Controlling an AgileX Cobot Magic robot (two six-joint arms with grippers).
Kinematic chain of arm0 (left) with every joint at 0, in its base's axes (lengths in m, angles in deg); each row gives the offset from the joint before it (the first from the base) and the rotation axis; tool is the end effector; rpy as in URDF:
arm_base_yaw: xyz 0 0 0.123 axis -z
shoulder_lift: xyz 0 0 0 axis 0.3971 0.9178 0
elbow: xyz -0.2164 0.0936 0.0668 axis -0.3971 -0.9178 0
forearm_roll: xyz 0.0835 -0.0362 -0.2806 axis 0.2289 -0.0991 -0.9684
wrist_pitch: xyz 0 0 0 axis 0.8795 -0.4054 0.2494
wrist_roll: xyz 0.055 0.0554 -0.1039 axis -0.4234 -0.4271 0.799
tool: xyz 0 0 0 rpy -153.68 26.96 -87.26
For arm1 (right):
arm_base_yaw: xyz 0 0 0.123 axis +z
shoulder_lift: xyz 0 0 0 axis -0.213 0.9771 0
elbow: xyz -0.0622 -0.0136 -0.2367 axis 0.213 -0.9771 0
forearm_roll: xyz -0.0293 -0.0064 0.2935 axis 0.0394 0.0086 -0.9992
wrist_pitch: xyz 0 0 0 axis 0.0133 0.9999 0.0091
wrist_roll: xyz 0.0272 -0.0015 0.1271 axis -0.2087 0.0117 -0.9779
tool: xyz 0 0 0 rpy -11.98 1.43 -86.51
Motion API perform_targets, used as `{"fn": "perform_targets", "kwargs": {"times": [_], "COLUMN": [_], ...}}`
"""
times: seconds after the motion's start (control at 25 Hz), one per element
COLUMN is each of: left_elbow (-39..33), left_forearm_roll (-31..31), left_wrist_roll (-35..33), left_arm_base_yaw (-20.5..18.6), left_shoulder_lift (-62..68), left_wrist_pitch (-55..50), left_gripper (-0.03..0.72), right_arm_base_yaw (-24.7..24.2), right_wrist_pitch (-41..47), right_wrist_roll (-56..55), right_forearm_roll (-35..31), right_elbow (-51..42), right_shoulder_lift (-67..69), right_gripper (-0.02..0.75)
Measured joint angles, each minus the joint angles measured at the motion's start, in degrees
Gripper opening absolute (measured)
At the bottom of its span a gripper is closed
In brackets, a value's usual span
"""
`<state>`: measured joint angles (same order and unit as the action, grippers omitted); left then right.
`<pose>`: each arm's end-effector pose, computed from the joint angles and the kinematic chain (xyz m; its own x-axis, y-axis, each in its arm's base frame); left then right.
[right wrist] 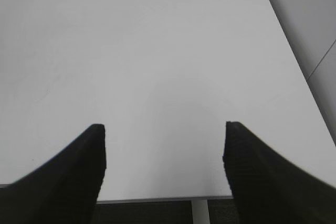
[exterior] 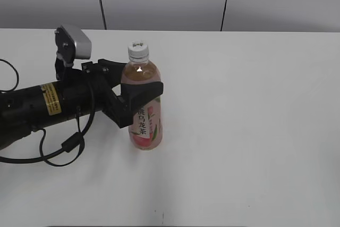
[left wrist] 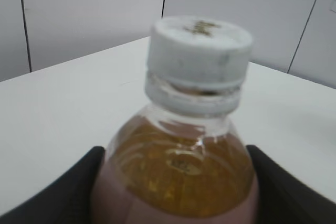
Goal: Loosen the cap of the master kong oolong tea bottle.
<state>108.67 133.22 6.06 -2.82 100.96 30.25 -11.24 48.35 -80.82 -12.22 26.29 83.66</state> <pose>0.2864 -0.1953 0.0551 -0.1855 0.0759 -0.9797 0.8530 0.5075 -0.1221 0.1038 0.0002 0.2832 -0.4624 -0.0996 -0.8810 -0.0491 0.9950 -0.0867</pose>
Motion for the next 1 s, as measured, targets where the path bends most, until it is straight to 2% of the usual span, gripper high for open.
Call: {"fn": "perform_targets", "kwargs": {"times": [0.16,0.32,0.64,0.8,1.0], "left_elbow": [0.00,0.00,0.00,0.05,0.05], "left_forearm_roll": [0.12,0.63,2.31,4.80,6.37], "left_wrist_roll": [0.00,0.00,-0.21,-0.21,-0.15], "left_arm_base_yaw": [0.00,0.00,-0.05,-0.05,-0.05], "left_shoulder_lift": [0.00,0.18,0.18,0.35,0.35], "left_wrist_pitch": [0.21,0.69,1.13,2.04,2.59], "left_gripper": [0.468,0.468,0.468,0.468,0.468], "right_arm_base_yaw": [0.00,0.00,0.42,2.22,6.26], "right_wrist_pitch": [-1.69,-6.65,-15.05,-18.46,-16.30], "right_wrist_roll": [0.09,2.27,16.59,24.91,30.34], "right_forearm_roll": [-1.40,-4.02,-16.89,-23.01,-24.34], "right_elbow": [0.68,2.87,10.17,14.99,23.81], "right_shoulder_lift": [1.41,9.65,30.63,40.35,54.86], "right_gripper": [0.531,0.531,0.531,0.531,0.531]}}
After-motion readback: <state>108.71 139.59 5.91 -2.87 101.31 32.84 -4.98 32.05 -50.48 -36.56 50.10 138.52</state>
